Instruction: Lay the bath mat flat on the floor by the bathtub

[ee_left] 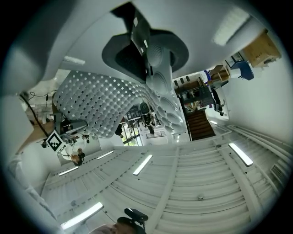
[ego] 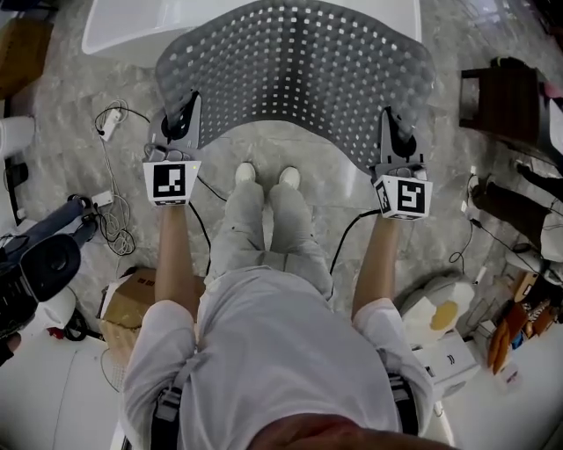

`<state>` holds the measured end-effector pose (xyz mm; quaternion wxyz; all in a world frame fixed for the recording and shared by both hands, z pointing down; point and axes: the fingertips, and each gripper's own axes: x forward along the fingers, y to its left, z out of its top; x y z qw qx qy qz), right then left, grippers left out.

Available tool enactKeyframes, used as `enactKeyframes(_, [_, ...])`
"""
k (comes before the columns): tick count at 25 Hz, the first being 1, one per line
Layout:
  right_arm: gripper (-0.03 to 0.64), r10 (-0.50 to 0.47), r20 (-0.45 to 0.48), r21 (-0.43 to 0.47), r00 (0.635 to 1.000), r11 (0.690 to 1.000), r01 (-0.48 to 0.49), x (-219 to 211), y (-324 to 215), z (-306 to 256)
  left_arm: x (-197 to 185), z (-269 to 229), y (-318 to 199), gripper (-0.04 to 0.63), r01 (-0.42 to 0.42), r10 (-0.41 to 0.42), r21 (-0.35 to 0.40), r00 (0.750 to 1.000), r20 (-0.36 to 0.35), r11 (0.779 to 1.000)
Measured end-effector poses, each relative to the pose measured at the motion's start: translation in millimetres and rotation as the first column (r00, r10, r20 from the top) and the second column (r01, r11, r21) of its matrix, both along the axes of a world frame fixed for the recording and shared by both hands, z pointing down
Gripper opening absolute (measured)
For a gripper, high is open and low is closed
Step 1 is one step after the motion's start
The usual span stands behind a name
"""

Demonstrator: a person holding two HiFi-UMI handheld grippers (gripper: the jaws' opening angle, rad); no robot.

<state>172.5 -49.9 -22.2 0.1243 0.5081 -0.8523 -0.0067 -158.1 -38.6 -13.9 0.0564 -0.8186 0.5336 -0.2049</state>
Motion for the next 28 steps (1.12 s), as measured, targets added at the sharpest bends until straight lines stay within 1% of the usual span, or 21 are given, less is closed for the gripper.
enactKeyframes(3, [0.021, 0.003, 0.020, -0.004, 1.000, 1.000, -0.003, -8, -10, 31, -7, 31, -10, 0.018, -0.007, 0.007, -0.001, 1.000, -0.017, 1.000])
enactKeyframes(5, [0.021, 0.011, 0.029, -0.009, 1.000, 1.000, -0.011, -2, -16, 59, -2, 56, -17, 0.018, -0.015, 0.014, -0.003, 1.000, -0.020, 1.000])
enactKeyframes(8, [0.021, 0.020, 0.030, -0.015, 0.999, 1.000, -0.019, 8, -23, 100, 3, 93, -25, 0.018, -0.023, 0.023, 0.001, 1.000, -0.010, 1.000])
enactKeyframes(15, [0.021, 0.035, 0.039, -0.019, 0.999, 0.999, -0.035, 16, -35, 179, -8, 170, -39, 0.018, -0.023, 0.023, 0.014, 1.000, 0.001, 1.000])
enactKeyframes(20, [0.021, 0.034, 0.033, -0.025, 0.999, 0.999, -0.033, 13, -42, 245, -18, 239, -47, 0.018, -0.012, 0.012, 0.007, 1.000, -0.004, 1.000])
enactKeyframes(28, [0.021, 0.032, 0.032, -0.045, 0.999, 0.999, -0.030, 14, -59, 354, -20, 348, -65, 0.018, -0.012, 0.012, 0.003, 1.000, 0.005, 1.000])
